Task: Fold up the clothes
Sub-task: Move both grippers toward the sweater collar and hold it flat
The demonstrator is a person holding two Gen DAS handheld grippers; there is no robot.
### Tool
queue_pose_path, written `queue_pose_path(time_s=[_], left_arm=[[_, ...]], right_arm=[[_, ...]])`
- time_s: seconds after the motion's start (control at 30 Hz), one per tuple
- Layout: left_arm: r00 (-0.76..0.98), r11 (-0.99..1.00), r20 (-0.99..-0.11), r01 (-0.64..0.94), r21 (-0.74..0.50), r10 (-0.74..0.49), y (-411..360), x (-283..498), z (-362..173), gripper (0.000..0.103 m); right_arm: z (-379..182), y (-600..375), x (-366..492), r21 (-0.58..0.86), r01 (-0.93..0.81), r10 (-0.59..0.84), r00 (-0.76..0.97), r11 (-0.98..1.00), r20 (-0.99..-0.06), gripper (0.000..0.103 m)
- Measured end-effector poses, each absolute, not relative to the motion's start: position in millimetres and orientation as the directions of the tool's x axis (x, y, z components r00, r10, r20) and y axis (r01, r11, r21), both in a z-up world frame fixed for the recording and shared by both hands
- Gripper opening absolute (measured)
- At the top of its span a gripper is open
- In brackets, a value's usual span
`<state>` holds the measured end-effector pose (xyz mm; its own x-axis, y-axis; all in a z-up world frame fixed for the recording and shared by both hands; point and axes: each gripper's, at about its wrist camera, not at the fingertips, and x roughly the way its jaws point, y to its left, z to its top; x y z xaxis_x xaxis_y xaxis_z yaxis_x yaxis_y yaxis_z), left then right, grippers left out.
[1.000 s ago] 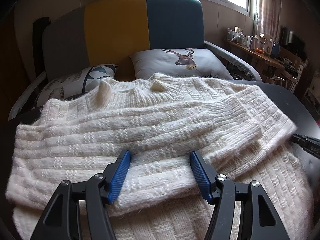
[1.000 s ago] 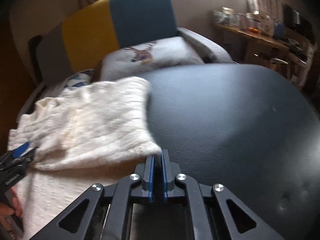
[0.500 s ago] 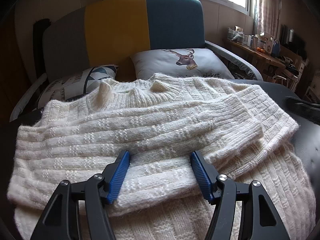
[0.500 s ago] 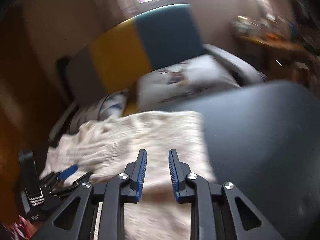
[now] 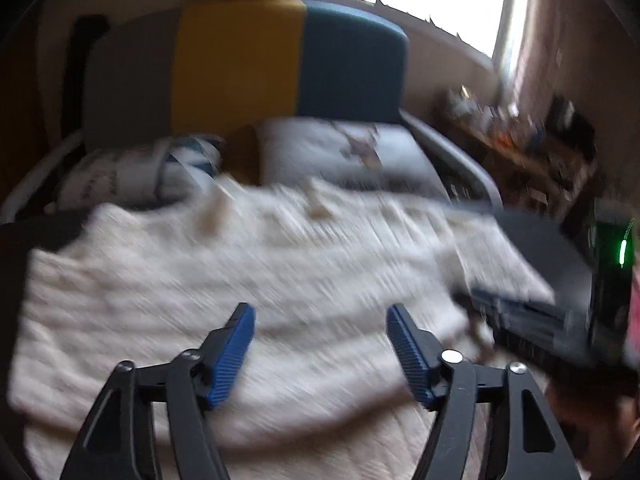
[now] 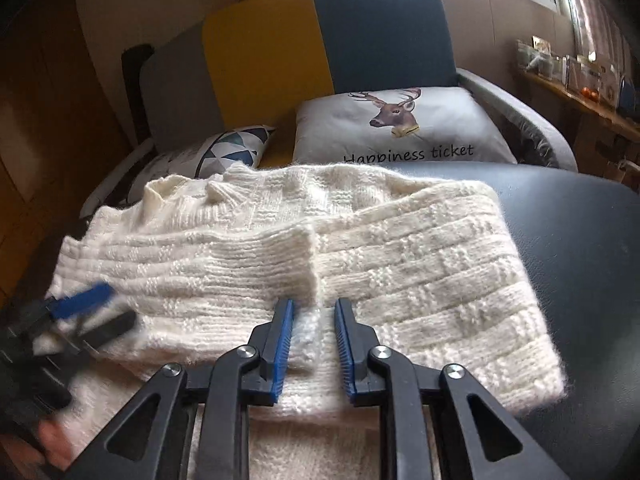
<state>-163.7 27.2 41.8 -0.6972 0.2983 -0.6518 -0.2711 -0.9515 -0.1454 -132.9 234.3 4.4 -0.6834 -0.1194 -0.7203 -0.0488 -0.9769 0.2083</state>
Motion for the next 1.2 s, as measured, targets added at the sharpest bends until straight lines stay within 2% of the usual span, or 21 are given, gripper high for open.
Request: queue_pose_path(time_s=[0.07, 0.17, 0.27, 0.37, 0.47, 0.73, 0.83, 1.0, 1.2], left_arm=[[-0.733, -0.976, -0.648, -0.198, -0.09, 0.208, 6.9, -182.9, 45.2, 0.089], [-0.714, -0.988, -0.684, -0.12, -0.094, 0.152, -19.2, -196.5, 30.4, 0.09], [-0.686, -0.994, -0.721, -0.044, -0.1, 0.103, -45.0, -209.3, 14.5, 0.103], [-0.663, -0.995, -0.745, 0.011, -0.1, 0.068, -63.3, -218.3, 2.3, 0.103], [-0.663, -0.999, -0.748, 0.011, -0.047, 0.028, -56.4, -216.5, 0.0, 0.103], [-0.672, -0.997, -0.739, 0.013, -0.07, 0.043, -59.4, -218.3, -3.7, 0.103], [-0.677, -0.997, -0.734, 0.013, -0.074, 0.045, -60.2, -218.5, -4.8, 0.103], [-0.681, -0.997, -0.731, 0.015, -0.074, 0.044, -60.3, -219.7, -6.8, 0.103], [-0.687, -0.996, -0.725, 0.015, -0.083, 0.05, -61.7, -218.5, -7.6, 0.103]], right_arm=[[4.9, 233.3, -132.4, 0.202, -0.052, -0.112, -0.688, -0.978, -0.717, 0.02], [5.1, 234.6, -130.8, 0.209, -0.052, -0.116, -0.69, -0.977, -0.714, 0.02], [5.2, 234.2, -130.8, 0.203, -0.052, -0.112, -0.691, -0.978, -0.714, 0.02], [5.5, 232.7, -131.8, 0.198, -0.05, -0.11, -0.69, -0.979, -0.716, 0.021], [13.7, 230.5, -136.1, 0.21, -0.028, -0.134, -0.686, -0.977, -0.715, 0.022], [87.8, 183.3, -174.4, 0.188, 0.174, -0.255, -0.707, -0.967, -0.66, 0.019], [79.6, 139.6, -222.7, 0.243, 0.279, -0.366, -0.598, -0.929, -0.713, 0.019], [50.8, 84.9, -272.0, 0.168, 0.306, -0.315, -0.535, -0.937, -0.784, 0.02], [23.9, 75.7, -300.4, 0.159, 0.25, -0.272, -0.527, -0.955, -0.805, 0.019]])
